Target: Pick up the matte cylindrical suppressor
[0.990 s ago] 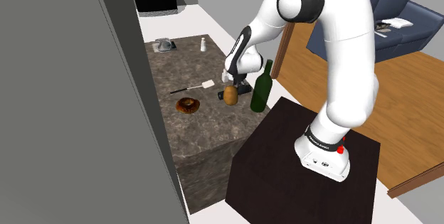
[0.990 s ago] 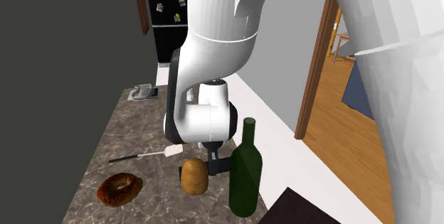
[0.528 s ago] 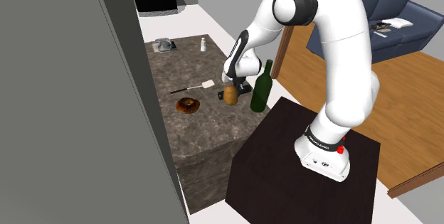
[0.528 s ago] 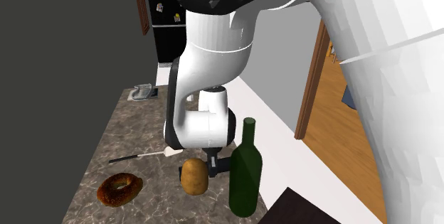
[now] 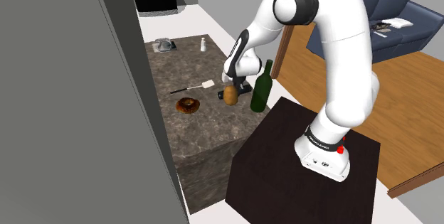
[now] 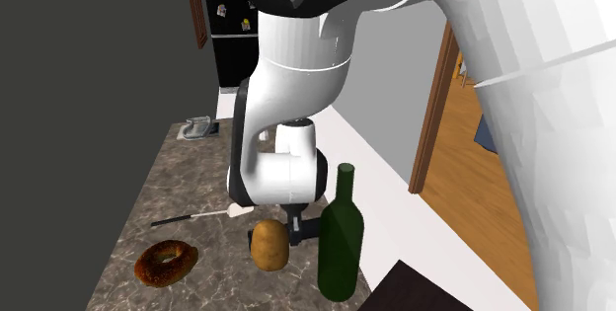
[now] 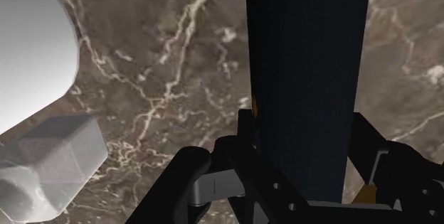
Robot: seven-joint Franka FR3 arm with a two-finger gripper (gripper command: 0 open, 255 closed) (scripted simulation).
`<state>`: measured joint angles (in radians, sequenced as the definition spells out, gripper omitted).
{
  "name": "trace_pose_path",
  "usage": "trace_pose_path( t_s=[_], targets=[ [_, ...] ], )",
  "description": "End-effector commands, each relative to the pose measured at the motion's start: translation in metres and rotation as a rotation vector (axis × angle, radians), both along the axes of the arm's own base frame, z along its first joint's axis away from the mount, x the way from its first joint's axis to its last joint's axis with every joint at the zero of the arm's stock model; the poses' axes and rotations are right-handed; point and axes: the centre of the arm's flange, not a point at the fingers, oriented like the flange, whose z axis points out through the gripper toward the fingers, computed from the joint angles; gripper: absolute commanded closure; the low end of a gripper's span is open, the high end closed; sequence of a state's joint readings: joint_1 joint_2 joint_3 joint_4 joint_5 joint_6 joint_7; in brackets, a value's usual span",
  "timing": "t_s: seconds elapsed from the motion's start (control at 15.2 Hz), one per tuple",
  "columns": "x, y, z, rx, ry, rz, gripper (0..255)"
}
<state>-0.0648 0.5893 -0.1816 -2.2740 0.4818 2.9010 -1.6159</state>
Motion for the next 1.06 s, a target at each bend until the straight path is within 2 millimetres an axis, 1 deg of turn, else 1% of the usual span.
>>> trace_pose_path(
  t_s=[0.0,0.86,0.99],
  targets=[
    [0.0,0.0,0.008,0.0,0.0,0.0,255],
    [0.0,0.0,0.077,0.0,0.0,0.0,255],
    [0.0,0.0,0.078,0.0,0.0,0.0,255]
  ],
)
